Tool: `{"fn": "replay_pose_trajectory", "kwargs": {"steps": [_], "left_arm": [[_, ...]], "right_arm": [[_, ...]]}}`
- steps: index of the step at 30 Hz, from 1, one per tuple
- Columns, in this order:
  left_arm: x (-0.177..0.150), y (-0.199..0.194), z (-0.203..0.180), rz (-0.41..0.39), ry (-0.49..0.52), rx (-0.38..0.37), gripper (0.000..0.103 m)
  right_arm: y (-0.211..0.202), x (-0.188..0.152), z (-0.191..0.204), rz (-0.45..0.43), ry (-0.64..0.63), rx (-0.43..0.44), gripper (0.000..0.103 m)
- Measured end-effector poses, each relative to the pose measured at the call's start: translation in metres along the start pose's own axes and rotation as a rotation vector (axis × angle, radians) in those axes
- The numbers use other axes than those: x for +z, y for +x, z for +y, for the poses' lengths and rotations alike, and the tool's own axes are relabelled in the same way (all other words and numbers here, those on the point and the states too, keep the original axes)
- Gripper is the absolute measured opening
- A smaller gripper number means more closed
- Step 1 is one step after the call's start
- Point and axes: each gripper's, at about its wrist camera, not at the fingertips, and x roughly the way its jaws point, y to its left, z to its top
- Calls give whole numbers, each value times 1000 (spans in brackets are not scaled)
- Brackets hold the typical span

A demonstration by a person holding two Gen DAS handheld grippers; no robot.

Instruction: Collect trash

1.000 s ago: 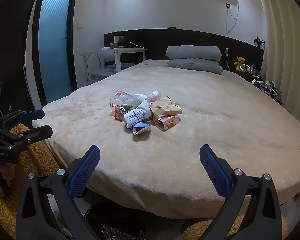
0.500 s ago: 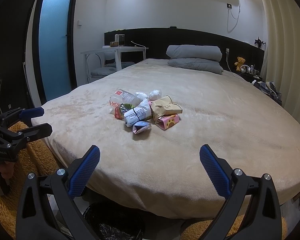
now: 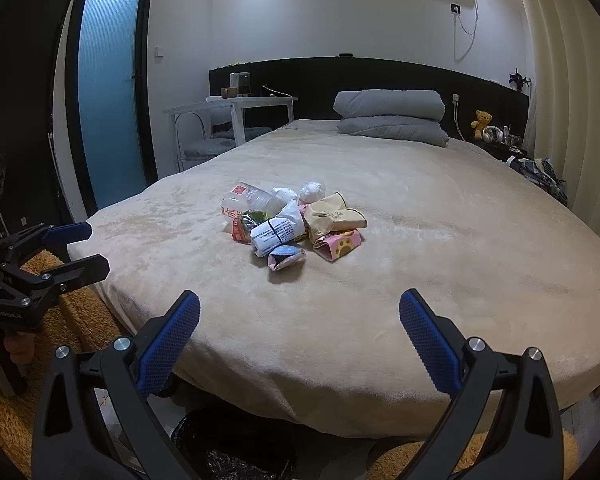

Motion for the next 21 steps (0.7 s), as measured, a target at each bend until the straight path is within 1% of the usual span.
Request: {"fn": "replay_pose_trajectory", "kwargs": {"steps": [5, 9, 14, 18, 21], "left_arm": [[1, 4, 3, 14, -17, 11, 97], [1, 14, 7, 52, -32, 6, 97], [4, 26, 12, 99, -34, -1, 97], [11, 42, 16, 144, -29, -8, 97], [19, 58, 21, 180, -27, -10, 97]], "right_arm": [[6, 5, 0, 14, 14, 10, 99], [14, 11, -9, 39, 47, 36, 99], [28, 23, -14, 75, 44, 58, 99], [49, 36, -23, 120, 50, 99, 99], [69, 47, -33, 149, 42, 108, 99]]}}
